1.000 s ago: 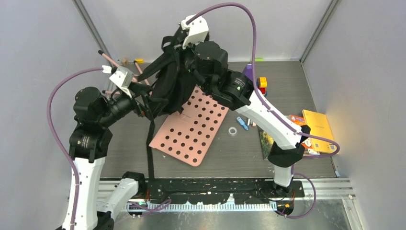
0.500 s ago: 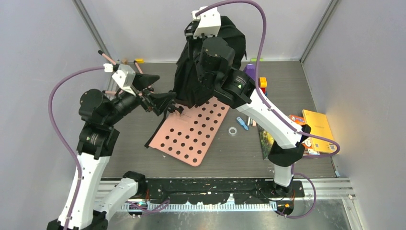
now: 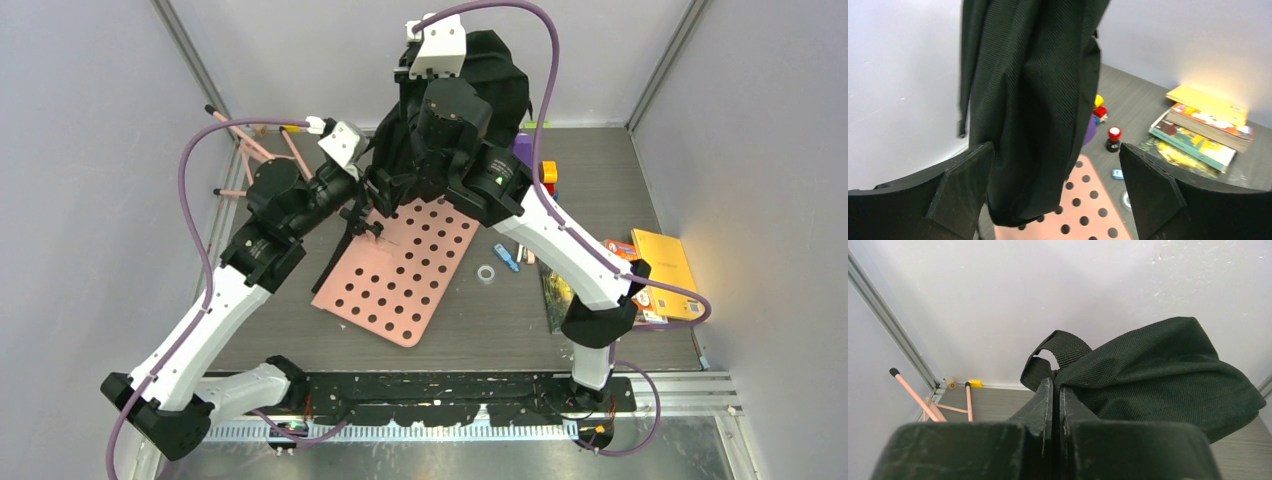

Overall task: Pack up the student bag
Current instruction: Place the student bag at the center of the board.

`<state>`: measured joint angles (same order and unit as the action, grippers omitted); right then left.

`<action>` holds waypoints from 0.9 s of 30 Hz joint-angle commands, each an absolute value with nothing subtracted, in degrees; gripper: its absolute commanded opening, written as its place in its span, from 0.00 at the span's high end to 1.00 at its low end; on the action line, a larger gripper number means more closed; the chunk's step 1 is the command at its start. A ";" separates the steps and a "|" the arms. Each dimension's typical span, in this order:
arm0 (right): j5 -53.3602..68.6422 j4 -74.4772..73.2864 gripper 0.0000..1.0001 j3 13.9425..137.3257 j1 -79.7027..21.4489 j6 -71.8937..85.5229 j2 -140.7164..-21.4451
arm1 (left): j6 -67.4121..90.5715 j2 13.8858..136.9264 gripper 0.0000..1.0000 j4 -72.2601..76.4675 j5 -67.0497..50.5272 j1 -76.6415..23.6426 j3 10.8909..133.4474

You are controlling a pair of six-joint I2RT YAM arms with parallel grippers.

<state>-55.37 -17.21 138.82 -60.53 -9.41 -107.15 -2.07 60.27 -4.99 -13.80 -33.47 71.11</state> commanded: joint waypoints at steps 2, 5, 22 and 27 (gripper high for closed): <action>-52.22 -11.91 1.00 136.78 -61.17 -7.21 -100.60 | -7.96 61.06 0.00 0.26 -3.79 -34.88 73.06; -52.32 -12.34 1.00 135.64 -61.17 -6.90 -99.70 | -9.25 61.51 0.00 0.18 2.94 -35.79 73.74; -49.18 -19.40 1.00 135.92 -61.16 -2.05 -96.92 | -9.66 61.38 0.00 -2.70 3.28 -36.63 73.06; -46.34 -24.63 1.00 136.01 -61.16 2.67 -95.26 | -9.22 58.87 0.50 -4.68 -6.17 -36.61 71.71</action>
<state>-49.78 -25.19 133.21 -60.69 -1.48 -101.60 -9.06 61.95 -4.21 1.52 -36.73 72.20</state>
